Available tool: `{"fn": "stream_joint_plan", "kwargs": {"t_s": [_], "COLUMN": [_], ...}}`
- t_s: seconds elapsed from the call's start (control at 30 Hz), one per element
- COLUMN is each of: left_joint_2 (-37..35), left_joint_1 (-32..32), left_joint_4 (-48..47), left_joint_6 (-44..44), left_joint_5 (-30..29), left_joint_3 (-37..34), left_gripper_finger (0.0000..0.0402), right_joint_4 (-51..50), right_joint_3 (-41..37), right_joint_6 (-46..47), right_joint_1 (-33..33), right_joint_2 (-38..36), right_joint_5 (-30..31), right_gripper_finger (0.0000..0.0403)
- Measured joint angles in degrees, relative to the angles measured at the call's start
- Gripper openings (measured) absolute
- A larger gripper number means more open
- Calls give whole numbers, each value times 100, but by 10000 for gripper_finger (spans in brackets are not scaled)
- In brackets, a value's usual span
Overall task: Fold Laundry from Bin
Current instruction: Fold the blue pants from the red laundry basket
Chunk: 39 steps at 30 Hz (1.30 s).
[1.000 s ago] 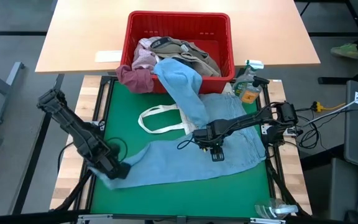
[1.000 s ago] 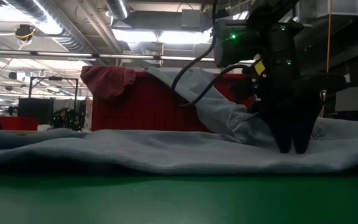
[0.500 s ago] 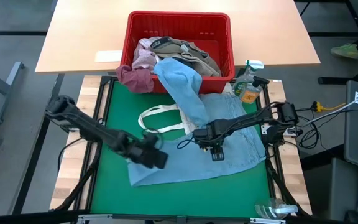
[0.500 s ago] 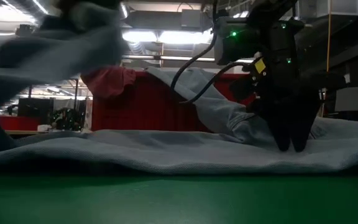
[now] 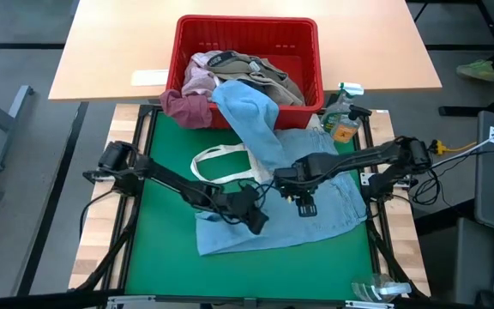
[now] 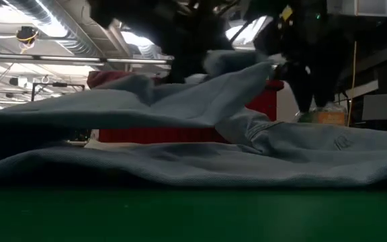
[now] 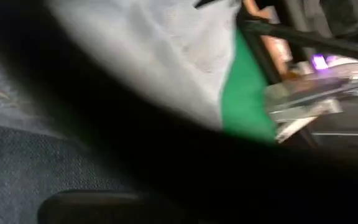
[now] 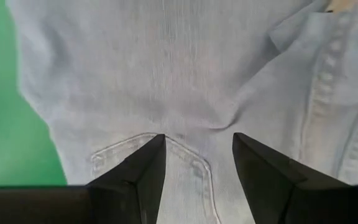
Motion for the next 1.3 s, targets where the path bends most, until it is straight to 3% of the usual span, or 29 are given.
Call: {"fn": "stream_joint_plan", "kwargs": {"t_s": [0.23,0.47,0.77,1.0,1.3], "left_joint_2": [297,311,318,448,1215], "left_joint_1": [-68,-186,-184,-251,-241], "left_joint_4": [1010,1334,1911,1900,1856], "left_joint_6": [4,4,269,899,1495], "left_joint_5": [210,-630,-810,-839,-750], "left_joint_3": [0,0,32,534,1209], "left_gripper_finger": [10,10,11,11,11], "right_joint_4": [-11,28,-13,-169,-412], "right_joint_3": [73,73,260,606,1224], "right_joint_6": [40,58,36,20,2], "right_joint_1": [0,0,0,0,-1], "right_joint_2": [-460,-646,-649,-649,-649], "right_joint_5": [-2,5,80,295,379], "right_gripper_finger": [188,188,188,188,188]}}
